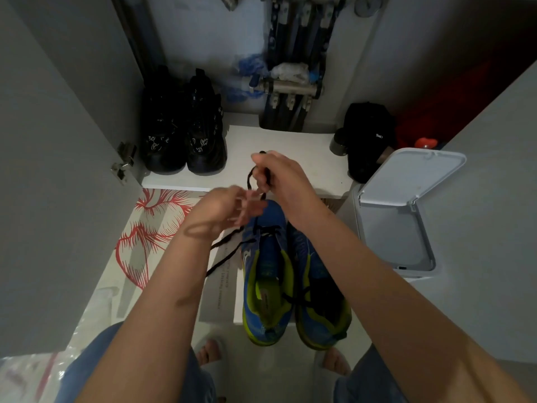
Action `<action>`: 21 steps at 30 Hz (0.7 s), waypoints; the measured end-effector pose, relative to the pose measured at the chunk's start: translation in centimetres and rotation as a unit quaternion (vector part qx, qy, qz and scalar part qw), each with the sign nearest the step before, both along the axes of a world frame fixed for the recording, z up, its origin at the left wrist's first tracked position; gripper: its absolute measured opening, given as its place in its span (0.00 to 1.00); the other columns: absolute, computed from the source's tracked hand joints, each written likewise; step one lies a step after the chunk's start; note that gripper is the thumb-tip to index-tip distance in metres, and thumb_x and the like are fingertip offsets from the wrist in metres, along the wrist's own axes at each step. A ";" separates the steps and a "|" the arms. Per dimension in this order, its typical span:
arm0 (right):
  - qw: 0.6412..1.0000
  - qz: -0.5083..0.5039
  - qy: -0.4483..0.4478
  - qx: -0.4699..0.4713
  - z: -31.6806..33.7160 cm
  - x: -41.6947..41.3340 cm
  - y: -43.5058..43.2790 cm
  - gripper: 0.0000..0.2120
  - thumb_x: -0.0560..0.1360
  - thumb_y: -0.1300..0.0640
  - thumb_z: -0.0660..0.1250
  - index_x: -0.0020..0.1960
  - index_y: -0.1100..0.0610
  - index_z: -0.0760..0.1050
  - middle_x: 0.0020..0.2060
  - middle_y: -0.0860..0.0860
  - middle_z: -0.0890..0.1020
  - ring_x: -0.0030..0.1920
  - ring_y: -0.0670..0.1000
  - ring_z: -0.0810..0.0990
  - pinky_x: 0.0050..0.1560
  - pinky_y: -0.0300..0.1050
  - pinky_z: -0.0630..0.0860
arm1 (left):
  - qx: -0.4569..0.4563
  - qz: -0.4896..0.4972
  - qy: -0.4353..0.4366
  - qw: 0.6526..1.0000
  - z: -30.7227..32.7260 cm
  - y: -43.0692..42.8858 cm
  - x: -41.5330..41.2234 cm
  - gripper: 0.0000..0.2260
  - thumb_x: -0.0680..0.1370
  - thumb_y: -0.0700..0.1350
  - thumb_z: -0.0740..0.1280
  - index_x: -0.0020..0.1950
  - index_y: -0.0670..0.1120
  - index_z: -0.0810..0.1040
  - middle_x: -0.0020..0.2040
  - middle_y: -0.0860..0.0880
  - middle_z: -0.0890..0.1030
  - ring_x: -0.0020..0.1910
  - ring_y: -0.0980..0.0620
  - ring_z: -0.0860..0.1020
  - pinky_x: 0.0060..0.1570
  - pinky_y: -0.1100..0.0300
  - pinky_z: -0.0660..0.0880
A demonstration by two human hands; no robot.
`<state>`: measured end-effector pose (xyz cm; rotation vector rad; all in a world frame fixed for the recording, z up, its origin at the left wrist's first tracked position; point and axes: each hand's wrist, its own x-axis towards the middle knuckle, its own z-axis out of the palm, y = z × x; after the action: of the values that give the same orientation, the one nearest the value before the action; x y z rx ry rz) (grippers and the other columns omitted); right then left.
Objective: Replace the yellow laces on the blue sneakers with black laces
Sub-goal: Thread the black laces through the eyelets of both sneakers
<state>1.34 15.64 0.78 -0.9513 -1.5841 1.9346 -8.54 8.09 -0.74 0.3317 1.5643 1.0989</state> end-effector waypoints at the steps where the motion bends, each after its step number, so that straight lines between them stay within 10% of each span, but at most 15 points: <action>1: 1.000 0.012 -0.006 0.005 0.3 0.2 -0.1 0.13 0.78 0.54 0.62 0.35 0.56 0.71 0.28 0.50 0.72 0.31 0.48 0.69 0.40 0.45 0.68 | 0.039 0.039 -0.054 0.997 0.1 0.2 0.0 0.15 0.82 0.43 0.51 0.56 0.42 0.76 0.41 0.44 0.84 0.37 0.52 0.83 0.43 0.60 0.77; 3: 0.998 0.060 -0.026 0.019 0.6 0.6 -0.2 0.13 0.79 0.52 0.60 0.39 0.57 0.74 0.26 0.49 0.74 0.30 0.48 0.70 0.41 0.46 0.69 | 0.065 0.077 -0.105 0.989 0.5 0.4 0.2 0.17 0.82 0.46 0.49 0.51 0.41 0.76 0.35 0.43 0.83 0.34 0.50 0.82 0.39 0.61 0.78; 7: 0.978 0.203 -0.023 0.050 0.5 1.9 -0.8 0.13 0.81 0.55 0.56 0.49 0.63 0.74 0.28 0.55 0.75 0.25 0.53 0.69 0.36 0.46 0.72 | -0.002 0.018 0.141 0.990 -0.4 0.7 0.2 0.18 0.81 0.58 0.51 0.54 0.49 0.74 0.46 0.45 0.80 0.48 0.47 0.77 0.49 0.55 0.73; 12: 0.928 0.349 -0.132 0.024 0.0 2.7 -0.4 0.09 0.81 0.59 0.58 0.48 0.62 0.75 0.32 0.57 0.79 0.30 0.52 0.78 0.38 0.44 0.78 | 0.106 0.147 -0.150 0.972 0.1 1.2 -0.7 0.22 0.83 0.53 0.47 0.47 0.43 0.77 0.36 0.48 0.83 0.31 0.54 0.82 0.30 0.64 0.78; 16: 0.845 0.445 -0.272 0.115 -1.9 3.2 0.0 0.12 0.79 0.55 0.61 0.57 0.59 0.78 0.48 0.54 0.83 0.48 0.49 0.81 0.57 0.46 0.76 | 0.133 0.178 -0.101 0.970 0.1 1.6 -0.8 0.14 0.84 0.44 0.50 0.44 0.44 0.72 0.22 0.55 0.76 0.18 0.60 0.70 0.19 0.70 0.67; 18: 0.878 0.354 -0.288 0.144 -2.2 2.9 0.7 0.13 0.78 0.55 0.63 0.61 0.55 0.77 0.54 0.50 0.82 0.55 0.49 0.79 0.60 0.45 0.75 | 0.140 0.121 -0.029 0.982 0.0 1.5 -0.9 0.13 0.83 0.42 0.51 0.45 0.45 0.73 0.25 0.55 0.74 0.19 0.61 0.65 0.19 0.71 0.60; 21: 0.980 0.142 -0.113 -0.079 -1.5 2.8 2.3 0.19 0.80 0.53 0.56 0.65 0.62 0.73 0.56 0.57 0.80 0.55 0.55 0.80 0.63 0.51 0.73 | 0.136 -0.041 0.047 0.989 0.4 0.9 -0.4 0.12 0.83 0.43 0.54 0.47 0.46 0.76 0.31 0.54 0.72 0.22 0.61 0.63 0.21 0.71 0.59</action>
<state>4.17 17.98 -0.77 -1.0917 -1.7980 2.2404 -8.93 9.04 -0.35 0.6342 1.4697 1.2489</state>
